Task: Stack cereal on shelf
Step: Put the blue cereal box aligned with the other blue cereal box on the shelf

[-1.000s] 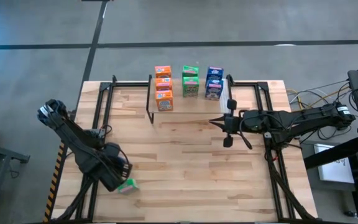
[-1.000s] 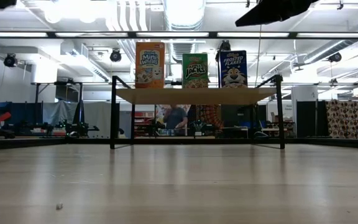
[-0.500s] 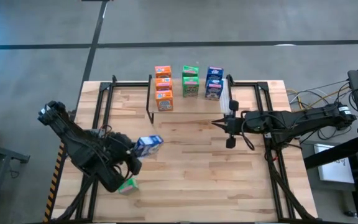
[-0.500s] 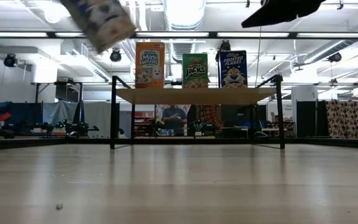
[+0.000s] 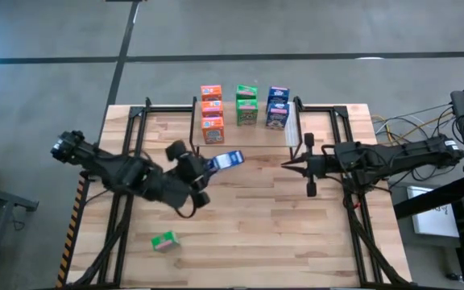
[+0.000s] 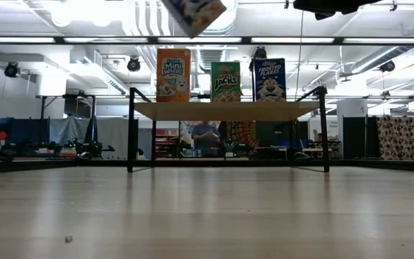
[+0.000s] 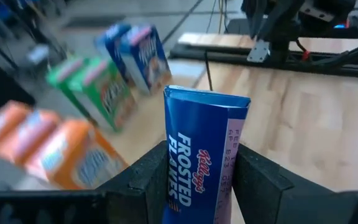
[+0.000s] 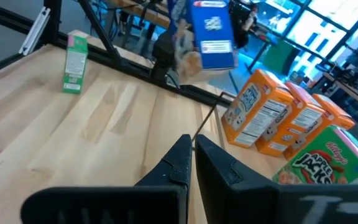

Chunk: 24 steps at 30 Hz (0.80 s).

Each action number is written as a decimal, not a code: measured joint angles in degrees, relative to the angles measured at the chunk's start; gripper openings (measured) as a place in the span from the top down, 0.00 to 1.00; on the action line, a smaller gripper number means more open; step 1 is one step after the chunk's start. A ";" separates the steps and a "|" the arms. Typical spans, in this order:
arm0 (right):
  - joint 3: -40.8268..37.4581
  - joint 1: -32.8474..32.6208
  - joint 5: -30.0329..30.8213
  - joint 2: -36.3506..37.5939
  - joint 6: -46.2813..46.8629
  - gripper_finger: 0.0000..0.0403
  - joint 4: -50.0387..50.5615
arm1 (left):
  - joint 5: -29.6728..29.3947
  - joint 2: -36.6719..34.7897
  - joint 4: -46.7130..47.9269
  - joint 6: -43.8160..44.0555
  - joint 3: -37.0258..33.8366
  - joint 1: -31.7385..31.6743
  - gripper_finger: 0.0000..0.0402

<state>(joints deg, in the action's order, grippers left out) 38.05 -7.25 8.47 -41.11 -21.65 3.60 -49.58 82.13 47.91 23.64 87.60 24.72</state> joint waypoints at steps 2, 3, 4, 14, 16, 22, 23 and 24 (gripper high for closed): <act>-0.32 0.00 0.02 0.64 -0.10 0.97 -0.02 | 0.06 0.00 -3.55 -6.17 -0.01 -1.79 0.65; -0.40 0.00 0.00 0.89 -0.27 0.97 -0.06 | 0.08 0.00 -5.36 -8.68 -0.01 -2.53 0.65; -0.49 0.00 0.00 1.11 -0.37 0.97 -0.08 | 0.08 0.00 -7.04 -10.85 -0.01 -3.21 0.65; -0.64 0.00 -0.21 1.19 -0.18 0.97 -1.46 | 1.20 1.80 -18.07 -20.08 -0.62 -7.80 0.65; -0.72 0.00 -1.40 1.23 -0.32 0.97 -2.31 | 1.83 2.98 -19.56 -21.22 -0.62 -8.67 0.65; -1.49 -0.02 -7.55 1.33 -3.34 0.97 -5.30 | 7.18 6.89 -21.65 -23.70 -0.40 -12.14 0.65; -1.51 -0.02 -7.62 1.39 -3.47 0.97 -5.27 | 7.45 7.32 -22.02 -24.26 -0.39 -12.70 0.65; -1.53 -0.01 -7.65 1.41 -3.62 0.97 -5.25 | 8.14 7.72 -22.06 -24.62 -0.36 -13.37 0.65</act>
<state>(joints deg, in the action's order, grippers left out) 36.51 -7.26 0.82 -39.70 -25.27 -1.65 -41.44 89.85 25.85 -0.98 87.24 11.35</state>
